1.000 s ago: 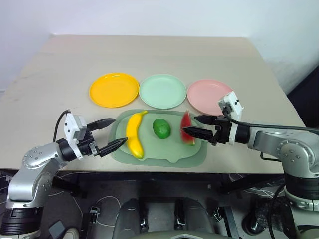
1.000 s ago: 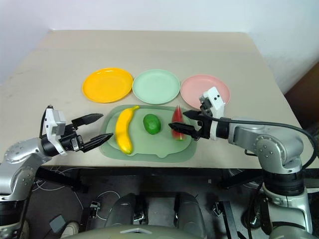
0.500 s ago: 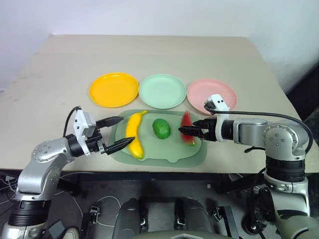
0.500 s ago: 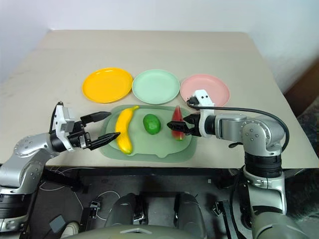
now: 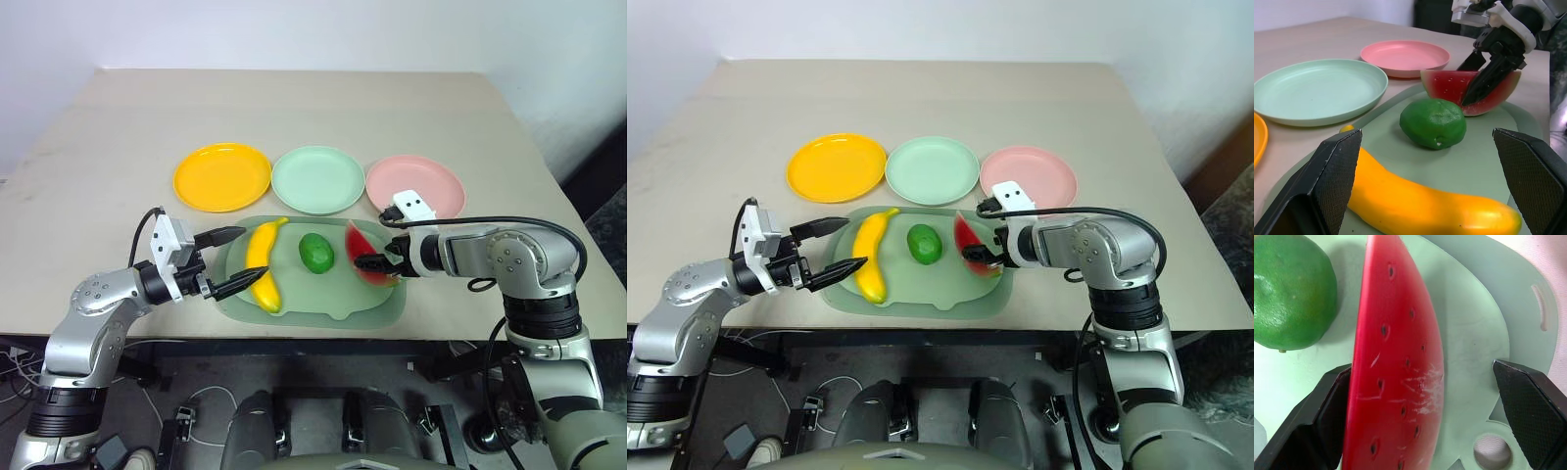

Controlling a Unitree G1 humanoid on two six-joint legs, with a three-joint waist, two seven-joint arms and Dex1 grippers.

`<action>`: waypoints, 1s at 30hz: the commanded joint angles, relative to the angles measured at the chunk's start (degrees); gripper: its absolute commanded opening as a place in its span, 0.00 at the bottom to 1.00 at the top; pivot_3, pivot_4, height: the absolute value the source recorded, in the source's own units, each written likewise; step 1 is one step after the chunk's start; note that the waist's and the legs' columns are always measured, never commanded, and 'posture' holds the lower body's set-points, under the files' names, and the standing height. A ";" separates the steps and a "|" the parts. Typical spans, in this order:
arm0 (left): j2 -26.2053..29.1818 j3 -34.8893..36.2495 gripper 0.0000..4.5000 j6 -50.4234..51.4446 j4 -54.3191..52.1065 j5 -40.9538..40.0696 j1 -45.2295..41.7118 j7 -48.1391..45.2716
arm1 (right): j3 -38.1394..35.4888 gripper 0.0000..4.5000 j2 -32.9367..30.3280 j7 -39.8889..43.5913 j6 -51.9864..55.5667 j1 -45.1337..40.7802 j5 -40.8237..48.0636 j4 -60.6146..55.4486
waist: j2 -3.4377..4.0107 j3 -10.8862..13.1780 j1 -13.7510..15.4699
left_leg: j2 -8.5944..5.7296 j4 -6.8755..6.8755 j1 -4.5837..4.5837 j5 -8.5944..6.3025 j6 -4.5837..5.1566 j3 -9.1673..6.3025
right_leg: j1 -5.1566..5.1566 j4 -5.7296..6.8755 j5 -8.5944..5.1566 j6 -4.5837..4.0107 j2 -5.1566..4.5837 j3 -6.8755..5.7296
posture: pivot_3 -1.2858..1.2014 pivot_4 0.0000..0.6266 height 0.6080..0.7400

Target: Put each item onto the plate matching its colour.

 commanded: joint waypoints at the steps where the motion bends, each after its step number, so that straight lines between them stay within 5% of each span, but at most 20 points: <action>1: 0.36 0.80 1.00 -1.21 -0.09 0.18 -0.69 -0.27 | 2.19 0.79 -1.13 1.91 0.47 -0.05 -0.75 -1.61 | 0.00 0.00 0.00 | 0.00 0.00 0.00 0.00 0.00 0.00 | -0.01 0.00 0.00 0.00 0.00 0.00 | 0.52 0.24 0.66; 5: 0.28 0.53 1.00 -2.02 0.93 0.99 -1.27 -0.32 | 2.87 0.52 -1.88 3.87 0.76 -0.45 -0.82 -3.41 | 0.00 0.00 0.03 | 0.00 -0.01 -0.01 0.00 0.00 0.00 | -0.02 -0.01 0.00 0.00 0.00 0.00 | 0.52 0.24 0.66; 14: 0.32 0.91 1.00 -2.44 1.42 1.03 -1.22 -0.52 | -1.59 0.51 -6.43 9.49 -7.17 -4.44 -1.85 -5.25 | 0.02 0.01 0.03 | 0.00 -0.02 -0.06 0.00 0.00 0.01 | -0.07 -0.05 0.00 0.00 0.00 0.00 | 0.52 0.24 0.66; 19: 0.41 1.41 1.00 -2.32 0.59 1.09 -0.65 0.17 | 0.64 0.51 -7.99 9.49 -17.81 -9.73 -9.44 6.69 | 0.02 0.01 -0.06 | 0.00 -0.04 -0.06 0.00 0.00 0.04 | -0.09 -0.05 0.00 0.00 0.00 0.00 | 0.52 0.24 0.66; 30: 2.06 4.69 1.00 -1.33 -5.11 0.52 4.89 2.93 | 3.61 0.51 0.94 8.38 -45.30 -25.15 -26.51 55.54 | 0.12 0.08 -1.36 | 0.00 -0.07 -0.10 0.02 -0.04 0.20 | -0.20 -0.02 -0.01 0.02 0.03 0.05 | 0.52 0.24 0.66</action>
